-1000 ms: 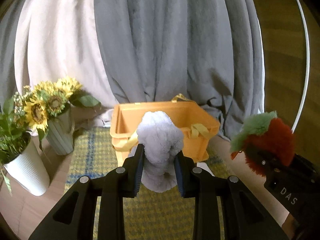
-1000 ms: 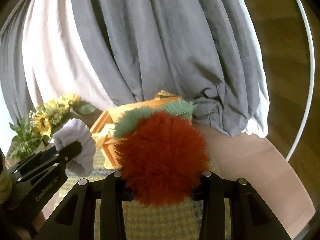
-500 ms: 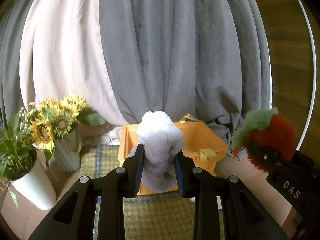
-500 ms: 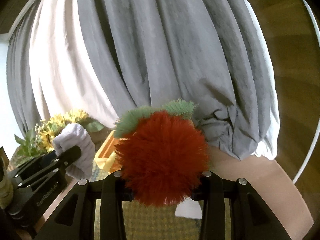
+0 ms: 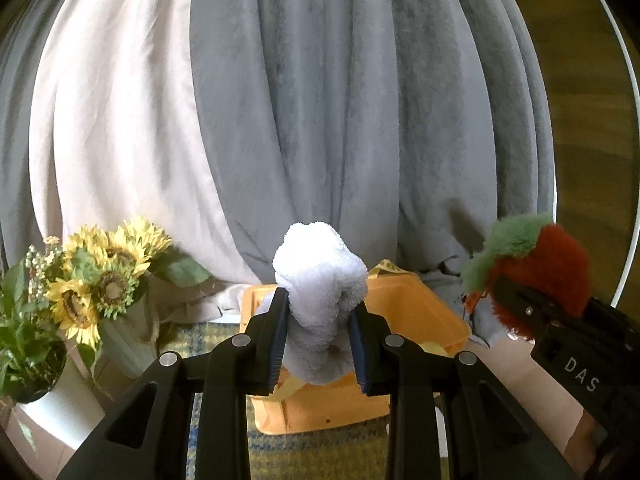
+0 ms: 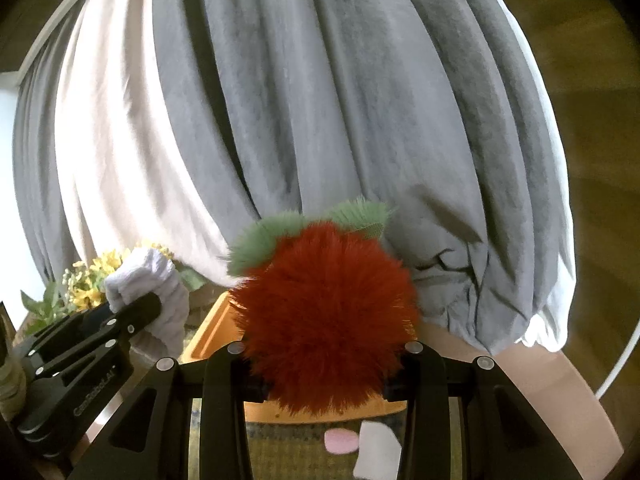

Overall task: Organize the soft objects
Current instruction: 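Lift the scrunchie with the left gripper while the right gripper carries the pompom over the crate, then open both grippers to drop the scrunchie and pompom into the crate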

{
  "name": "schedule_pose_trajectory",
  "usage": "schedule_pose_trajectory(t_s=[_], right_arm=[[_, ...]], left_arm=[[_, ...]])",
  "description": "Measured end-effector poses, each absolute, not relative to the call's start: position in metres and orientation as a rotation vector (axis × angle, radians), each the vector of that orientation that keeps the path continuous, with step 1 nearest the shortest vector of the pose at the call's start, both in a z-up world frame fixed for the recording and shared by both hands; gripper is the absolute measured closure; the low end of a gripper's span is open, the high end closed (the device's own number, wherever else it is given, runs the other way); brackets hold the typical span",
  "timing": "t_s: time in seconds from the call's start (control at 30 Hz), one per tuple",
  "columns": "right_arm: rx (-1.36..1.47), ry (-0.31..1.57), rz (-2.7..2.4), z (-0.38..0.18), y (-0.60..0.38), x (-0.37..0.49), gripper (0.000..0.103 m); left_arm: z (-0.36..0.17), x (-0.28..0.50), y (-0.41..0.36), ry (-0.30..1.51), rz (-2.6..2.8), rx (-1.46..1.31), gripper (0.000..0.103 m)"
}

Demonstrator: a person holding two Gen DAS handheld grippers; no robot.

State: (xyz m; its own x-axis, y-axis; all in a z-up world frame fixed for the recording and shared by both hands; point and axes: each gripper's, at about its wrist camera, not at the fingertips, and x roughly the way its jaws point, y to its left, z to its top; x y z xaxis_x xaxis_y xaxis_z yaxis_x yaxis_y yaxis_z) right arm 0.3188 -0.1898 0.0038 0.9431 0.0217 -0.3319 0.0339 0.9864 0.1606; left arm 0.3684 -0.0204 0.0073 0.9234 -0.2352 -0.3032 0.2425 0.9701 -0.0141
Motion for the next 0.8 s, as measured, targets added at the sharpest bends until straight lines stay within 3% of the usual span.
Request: schedule_pose_trajectory(t_s=[0.8], right_arm=[[0.176,0.412,0.012,-0.017,-0.194,0.422,0.064]], left_arm=[[-0.011,0.467,-0.030,0.356,-0.253,0.042,0.074]])
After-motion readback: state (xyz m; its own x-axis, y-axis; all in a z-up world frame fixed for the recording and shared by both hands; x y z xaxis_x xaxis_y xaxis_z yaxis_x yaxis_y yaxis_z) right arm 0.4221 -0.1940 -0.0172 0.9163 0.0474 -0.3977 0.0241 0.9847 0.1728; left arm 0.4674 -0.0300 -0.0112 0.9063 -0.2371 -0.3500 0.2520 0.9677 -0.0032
